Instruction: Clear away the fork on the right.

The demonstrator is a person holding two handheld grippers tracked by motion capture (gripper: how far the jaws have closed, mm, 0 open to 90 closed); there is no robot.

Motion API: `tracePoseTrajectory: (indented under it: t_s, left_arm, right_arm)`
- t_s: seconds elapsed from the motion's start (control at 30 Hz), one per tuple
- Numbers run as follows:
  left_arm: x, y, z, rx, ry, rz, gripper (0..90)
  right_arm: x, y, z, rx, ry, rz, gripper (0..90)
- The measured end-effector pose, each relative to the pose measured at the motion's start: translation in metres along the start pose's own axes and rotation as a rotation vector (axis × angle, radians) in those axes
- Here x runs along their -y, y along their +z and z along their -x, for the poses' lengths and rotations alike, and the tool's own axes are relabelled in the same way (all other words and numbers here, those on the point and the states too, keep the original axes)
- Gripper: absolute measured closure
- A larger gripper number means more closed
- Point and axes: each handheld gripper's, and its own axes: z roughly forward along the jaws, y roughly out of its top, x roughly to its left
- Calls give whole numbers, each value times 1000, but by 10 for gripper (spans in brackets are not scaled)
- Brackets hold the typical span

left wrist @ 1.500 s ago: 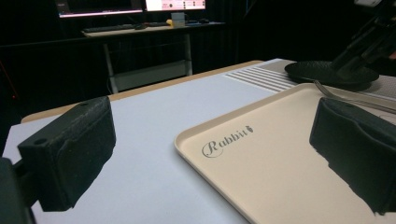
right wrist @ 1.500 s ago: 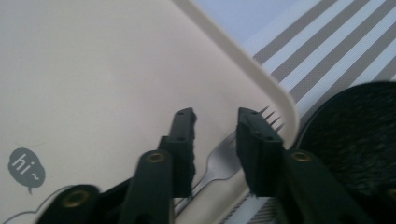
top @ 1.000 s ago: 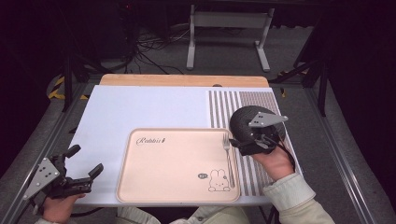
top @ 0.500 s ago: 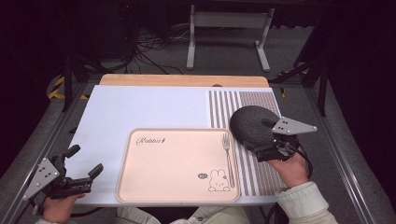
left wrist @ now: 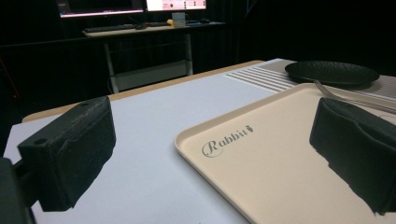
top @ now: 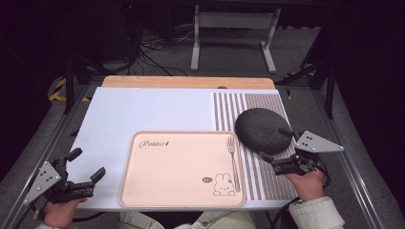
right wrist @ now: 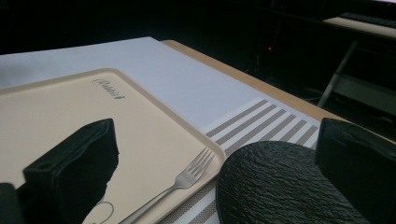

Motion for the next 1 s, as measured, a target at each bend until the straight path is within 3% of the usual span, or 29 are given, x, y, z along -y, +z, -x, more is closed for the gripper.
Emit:
tracePoseTrajectory:
  t_s: [0.43, 0.7, 1.0]
  left_arm:
    - [0, 0, 1, 1, 3, 4, 11]
    - [-1, 0, 1, 4, 8, 10, 10]
    - [-1, -1, 2, 9, 11, 17, 10]
  right_arm:
    - [26, -17, -4, 57, -3, 77, 0]
    - [44, -20, -9, 58, -6, 139, 0]
    - [59, -23, -11, 127, 11, 163, 0]
